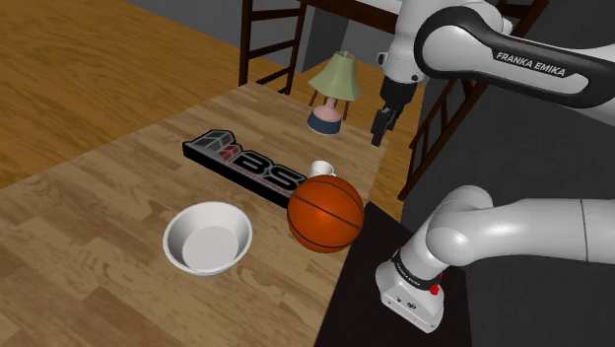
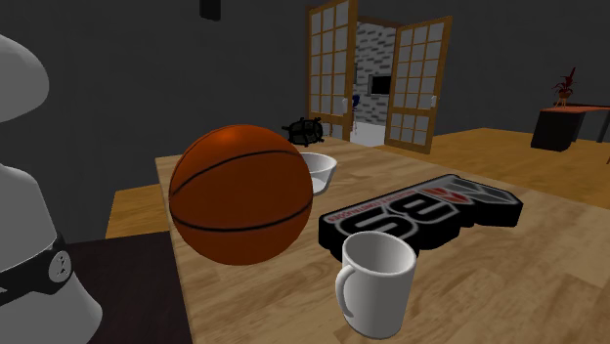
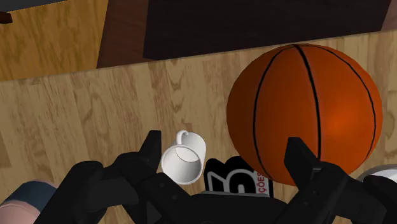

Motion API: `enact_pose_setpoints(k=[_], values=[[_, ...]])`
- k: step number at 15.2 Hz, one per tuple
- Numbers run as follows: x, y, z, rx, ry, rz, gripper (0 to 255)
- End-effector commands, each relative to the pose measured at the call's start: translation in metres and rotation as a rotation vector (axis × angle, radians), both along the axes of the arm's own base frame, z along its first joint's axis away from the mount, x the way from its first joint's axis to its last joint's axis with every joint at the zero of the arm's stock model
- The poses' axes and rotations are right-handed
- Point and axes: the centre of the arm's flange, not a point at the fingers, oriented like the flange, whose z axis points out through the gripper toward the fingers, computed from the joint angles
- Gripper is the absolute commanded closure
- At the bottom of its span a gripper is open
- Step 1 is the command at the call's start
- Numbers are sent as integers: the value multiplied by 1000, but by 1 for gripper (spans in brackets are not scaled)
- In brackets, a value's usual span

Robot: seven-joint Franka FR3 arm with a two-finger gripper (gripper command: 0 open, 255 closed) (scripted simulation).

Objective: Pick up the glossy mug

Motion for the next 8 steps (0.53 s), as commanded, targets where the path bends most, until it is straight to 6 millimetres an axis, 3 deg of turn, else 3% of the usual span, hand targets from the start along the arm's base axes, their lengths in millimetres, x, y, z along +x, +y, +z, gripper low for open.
enact_pose_setpoints(k=[1,8], values=[[0,0,0,0,0,0,0],[43,-13,-78,21,-28,-15,0]])
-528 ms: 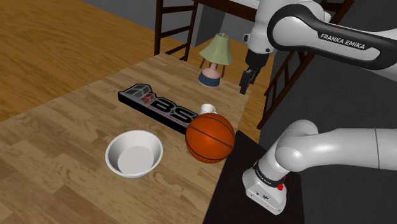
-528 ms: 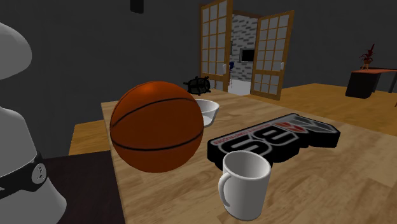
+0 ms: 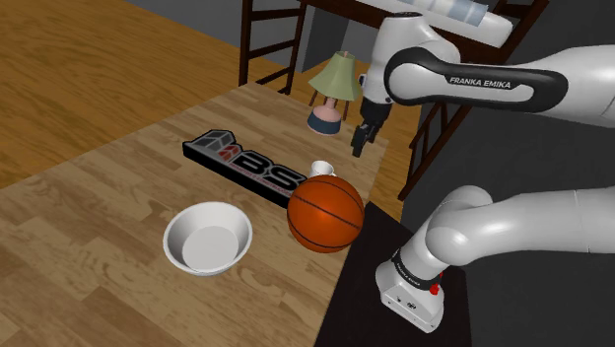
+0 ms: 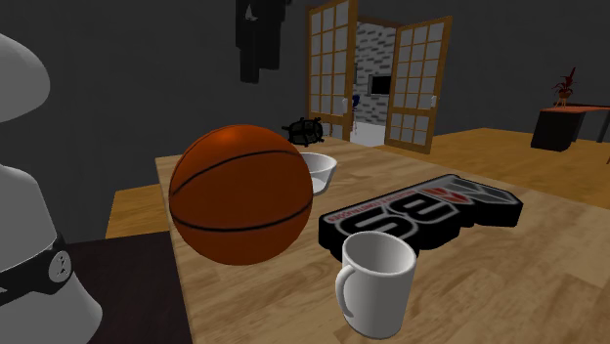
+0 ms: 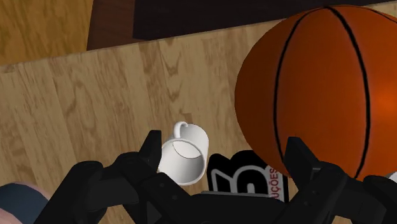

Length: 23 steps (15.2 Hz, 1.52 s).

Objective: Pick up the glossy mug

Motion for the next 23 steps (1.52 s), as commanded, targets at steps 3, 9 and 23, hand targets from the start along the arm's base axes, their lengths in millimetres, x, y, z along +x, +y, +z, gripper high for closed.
enact_pose_setpoints(k=[3,9,23], values=[[27,-5,-43,12,-19,-9,0],[67,-15,-108,30,-43,-22,0],[118,-26,-222,52,-73,-39,0]])
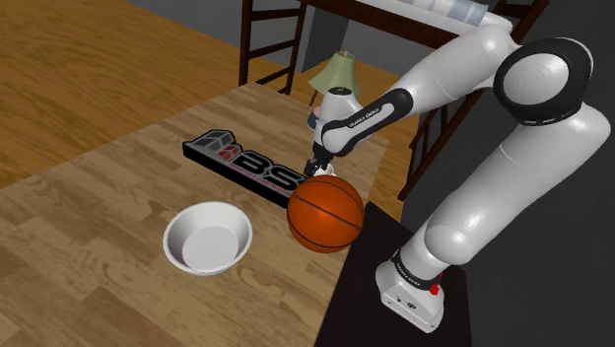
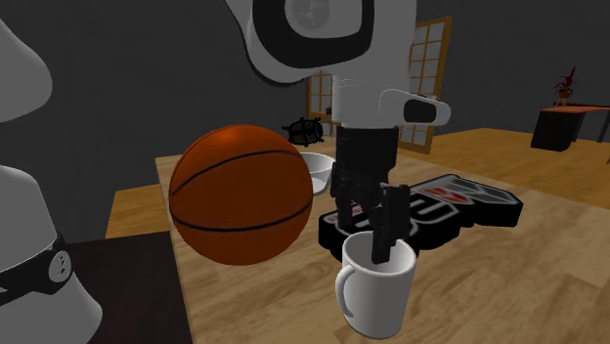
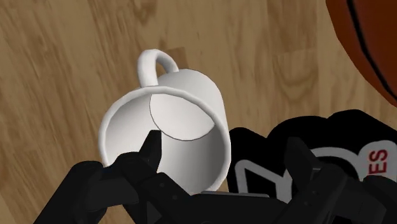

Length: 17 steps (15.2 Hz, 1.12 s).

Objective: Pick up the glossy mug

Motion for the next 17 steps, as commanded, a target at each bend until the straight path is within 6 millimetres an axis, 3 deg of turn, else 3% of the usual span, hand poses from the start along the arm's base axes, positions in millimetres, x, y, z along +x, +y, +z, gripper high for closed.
enact_pose_setpoints(k=[1,3,4,13,17], values=[[0,0,-10,0,-1,0,0],[0,0,-13,0,-1,0,0],[0,0,-14,0,-1,0,255],[0,0,-13,0,-1,0,255],[0,0,8,0,-1,0,255]])
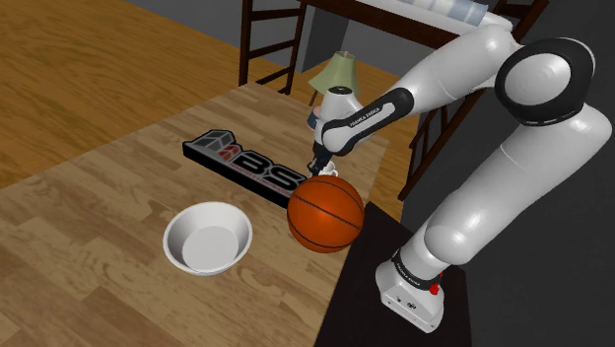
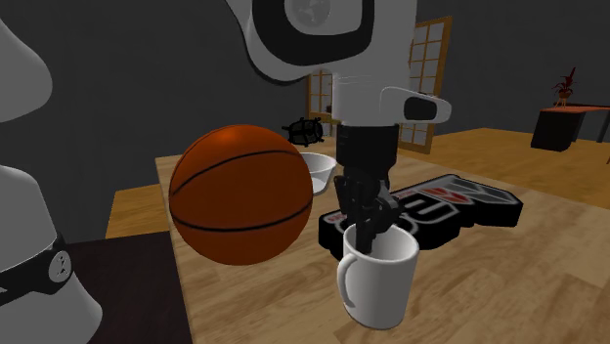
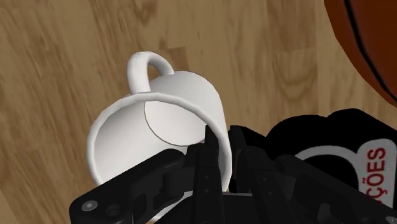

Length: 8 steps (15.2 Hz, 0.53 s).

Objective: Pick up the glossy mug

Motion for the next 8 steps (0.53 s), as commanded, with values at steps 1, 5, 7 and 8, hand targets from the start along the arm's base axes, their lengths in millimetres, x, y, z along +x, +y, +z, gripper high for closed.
enact_pose_setpoints(k=[1,5,7,8], values=[[0,0,11,0,0,0,255],[0,0,32,0,0,0,255],[0,0,42,0,0,0,255],[0,0,48,0,0,0,255]])
